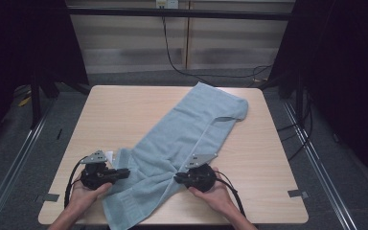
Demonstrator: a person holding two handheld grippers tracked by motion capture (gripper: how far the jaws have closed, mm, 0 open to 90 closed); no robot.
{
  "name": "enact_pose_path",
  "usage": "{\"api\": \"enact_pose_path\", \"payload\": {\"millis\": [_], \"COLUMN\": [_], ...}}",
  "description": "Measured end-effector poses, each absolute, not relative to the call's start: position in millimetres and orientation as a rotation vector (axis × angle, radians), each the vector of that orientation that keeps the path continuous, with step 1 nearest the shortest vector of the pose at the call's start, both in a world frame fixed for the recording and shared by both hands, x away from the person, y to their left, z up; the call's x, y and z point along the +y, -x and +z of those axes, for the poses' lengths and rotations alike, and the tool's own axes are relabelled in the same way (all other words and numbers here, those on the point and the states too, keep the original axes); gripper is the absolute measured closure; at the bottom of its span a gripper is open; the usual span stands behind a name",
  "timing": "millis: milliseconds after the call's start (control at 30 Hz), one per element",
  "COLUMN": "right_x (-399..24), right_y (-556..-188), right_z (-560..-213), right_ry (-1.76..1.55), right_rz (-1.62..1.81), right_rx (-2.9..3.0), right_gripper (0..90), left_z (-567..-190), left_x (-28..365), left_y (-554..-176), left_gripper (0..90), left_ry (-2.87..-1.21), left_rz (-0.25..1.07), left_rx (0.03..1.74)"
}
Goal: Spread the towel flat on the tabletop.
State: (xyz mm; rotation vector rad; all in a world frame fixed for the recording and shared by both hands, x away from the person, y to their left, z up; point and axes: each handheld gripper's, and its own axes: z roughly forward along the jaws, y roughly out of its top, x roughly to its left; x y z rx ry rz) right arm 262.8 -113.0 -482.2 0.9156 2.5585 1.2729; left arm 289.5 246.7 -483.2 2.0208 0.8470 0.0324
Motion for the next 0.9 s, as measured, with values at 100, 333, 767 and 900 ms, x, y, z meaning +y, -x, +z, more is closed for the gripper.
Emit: {"api": "enact_pose_path", "payload": {"millis": [100, 333, 767, 900], "right_x": [-141, -215, -271, -276], "right_y": [-255, -232, -218, -215], "right_z": [-474, -468, -468, -473], "right_ry": [-0.976, -1.157, -1.3, -1.32], "right_rz": [1.29, 1.299, 1.233, 1.218], "right_rx": [2.5, 2.335, 2.222, 2.221], "right_gripper": [83.8, 83.8, 83.8, 79.0], "left_z": [-480, -479, -447, -467], "left_x": [249, 235, 236, 223], "left_y": [-282, -246, -272, -302], "left_gripper": [84.6, 83.4, 65.1, 55.4], "left_ry": [-1.994, -2.025, -1.928, -2.023], "left_rz": [-0.005, -0.122, -0.024, 0.013], "left_rx": [0.846, 0.758, 0.728, 0.754]}}
